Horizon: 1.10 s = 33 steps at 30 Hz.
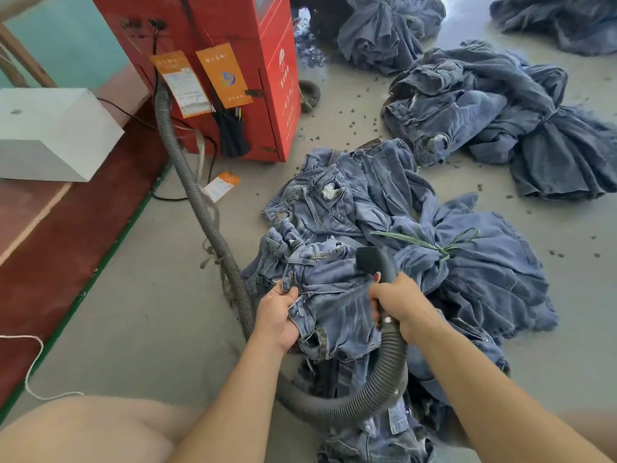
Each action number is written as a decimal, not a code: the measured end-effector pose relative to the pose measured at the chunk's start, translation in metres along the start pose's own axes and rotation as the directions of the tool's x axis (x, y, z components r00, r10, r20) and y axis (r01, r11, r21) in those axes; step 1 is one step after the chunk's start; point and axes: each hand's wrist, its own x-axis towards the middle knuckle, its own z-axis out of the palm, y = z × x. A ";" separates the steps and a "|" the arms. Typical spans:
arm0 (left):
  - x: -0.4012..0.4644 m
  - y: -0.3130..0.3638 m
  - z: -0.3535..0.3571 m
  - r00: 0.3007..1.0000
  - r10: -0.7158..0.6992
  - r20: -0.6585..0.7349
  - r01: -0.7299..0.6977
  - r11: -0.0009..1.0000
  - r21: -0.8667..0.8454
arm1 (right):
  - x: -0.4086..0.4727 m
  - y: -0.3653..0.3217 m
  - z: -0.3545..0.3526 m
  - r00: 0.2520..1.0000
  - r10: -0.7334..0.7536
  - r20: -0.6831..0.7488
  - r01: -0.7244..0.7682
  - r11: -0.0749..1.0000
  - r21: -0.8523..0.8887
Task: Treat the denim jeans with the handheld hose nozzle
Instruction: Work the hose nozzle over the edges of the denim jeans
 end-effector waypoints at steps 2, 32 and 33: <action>-0.002 0.003 0.002 1.000 0.001 -0.007 -0.001 1.000 0.010 | -0.003 0.004 -0.010 1.000 0.012 -0.029 -0.010 0.998 0.066; -0.002 0.031 -0.030 0.995 -0.092 0.030 0.019 0.497 0.867 | -0.074 0.036 -0.012 0.991 -0.131 0.026 0.128 0.986 0.107; -0.004 0.033 -0.026 0.996 -0.086 0.030 0.031 0.636 0.771 | -0.077 0.036 -0.012 0.990 -0.136 0.037 0.132 0.987 0.089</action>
